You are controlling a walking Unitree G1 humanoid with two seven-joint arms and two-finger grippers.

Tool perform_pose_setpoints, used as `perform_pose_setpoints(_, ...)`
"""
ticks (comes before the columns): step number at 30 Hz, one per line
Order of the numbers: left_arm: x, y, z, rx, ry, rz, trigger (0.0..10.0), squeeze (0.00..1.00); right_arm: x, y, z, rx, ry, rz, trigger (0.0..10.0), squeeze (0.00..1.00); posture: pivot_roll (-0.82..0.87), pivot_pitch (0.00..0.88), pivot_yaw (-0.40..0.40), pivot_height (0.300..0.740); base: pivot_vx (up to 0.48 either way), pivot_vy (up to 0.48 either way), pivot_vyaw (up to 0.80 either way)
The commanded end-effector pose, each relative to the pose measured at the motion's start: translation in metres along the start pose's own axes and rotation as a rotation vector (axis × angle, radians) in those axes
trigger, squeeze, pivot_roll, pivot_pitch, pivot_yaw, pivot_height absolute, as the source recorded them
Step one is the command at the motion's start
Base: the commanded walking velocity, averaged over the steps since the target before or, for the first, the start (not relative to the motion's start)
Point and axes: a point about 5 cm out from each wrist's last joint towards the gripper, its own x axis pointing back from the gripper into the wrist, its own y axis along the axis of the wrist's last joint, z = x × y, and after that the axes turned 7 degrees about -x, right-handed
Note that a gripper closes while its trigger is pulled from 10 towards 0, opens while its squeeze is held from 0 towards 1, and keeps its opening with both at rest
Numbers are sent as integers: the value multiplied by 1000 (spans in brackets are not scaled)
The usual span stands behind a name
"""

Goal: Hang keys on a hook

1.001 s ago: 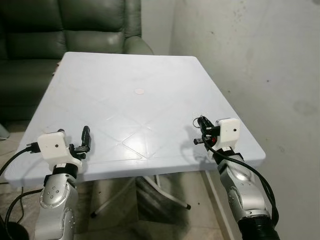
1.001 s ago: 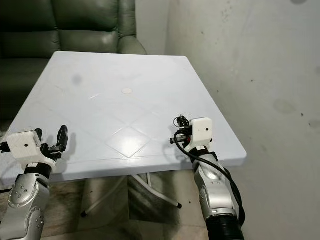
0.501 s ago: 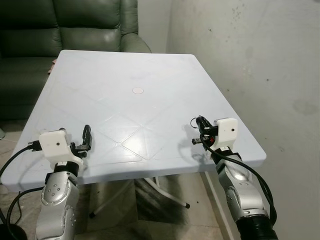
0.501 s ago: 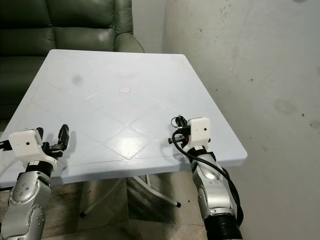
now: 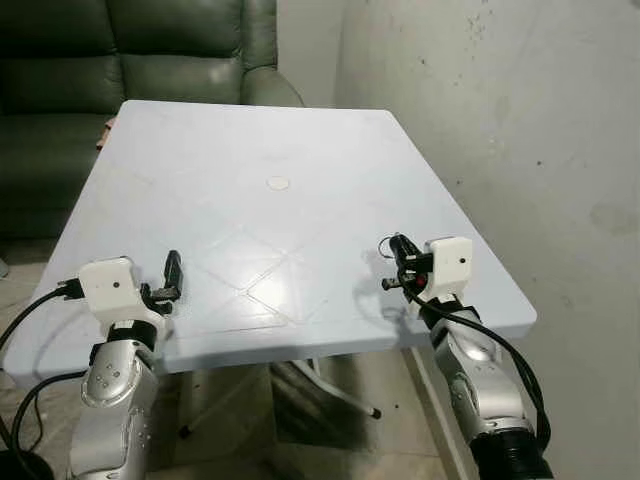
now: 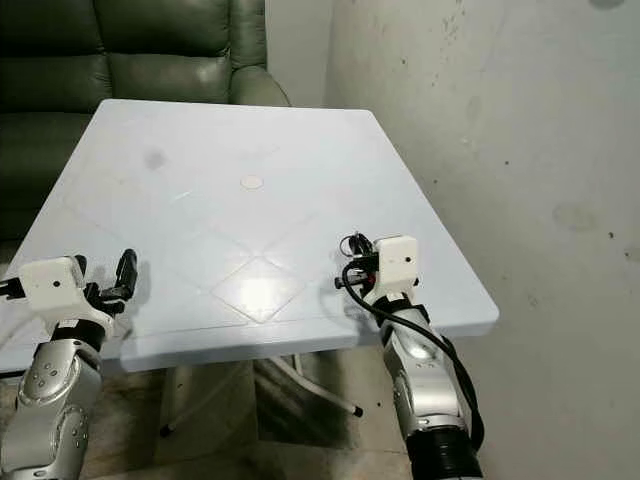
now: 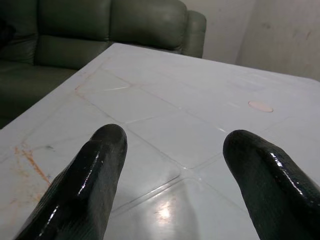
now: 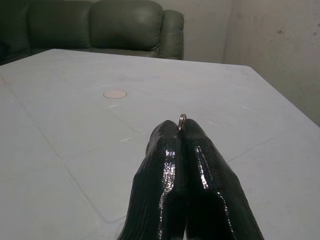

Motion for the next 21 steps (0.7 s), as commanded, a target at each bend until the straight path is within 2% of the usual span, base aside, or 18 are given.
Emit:
perform_pose_setpoints(1, 0, -2, 1, -7, 5, 18, 10000, 0, -2, 5, 0, 6, 5, -15, 10000, 0, -37, 0, -39, 740, 0, 0, -763)
perform_pose_setpoints(8, 0, -2, 0, -17, 5, 18, 10000, 0, -1, 4, -1, 12, 0, -12, 10000, 0, -40, 0, -41, 740, 0, 0, -725)
perform_pose_setpoints(15, 0, -1, -2, 17, 3, 20, 10000, 0, -1, 5, -2, 14, -3, -10, 10000, 0, -42, 0, -44, 740, 0, 0, -615)
perform_pose_setpoints(21, 0, -2, -2, 21, 8, 24, 10000, 0, -1, 5, -3, 15, -3, -9, 10000, 0, -43, 0, -48, 740, 0, 281, -679)
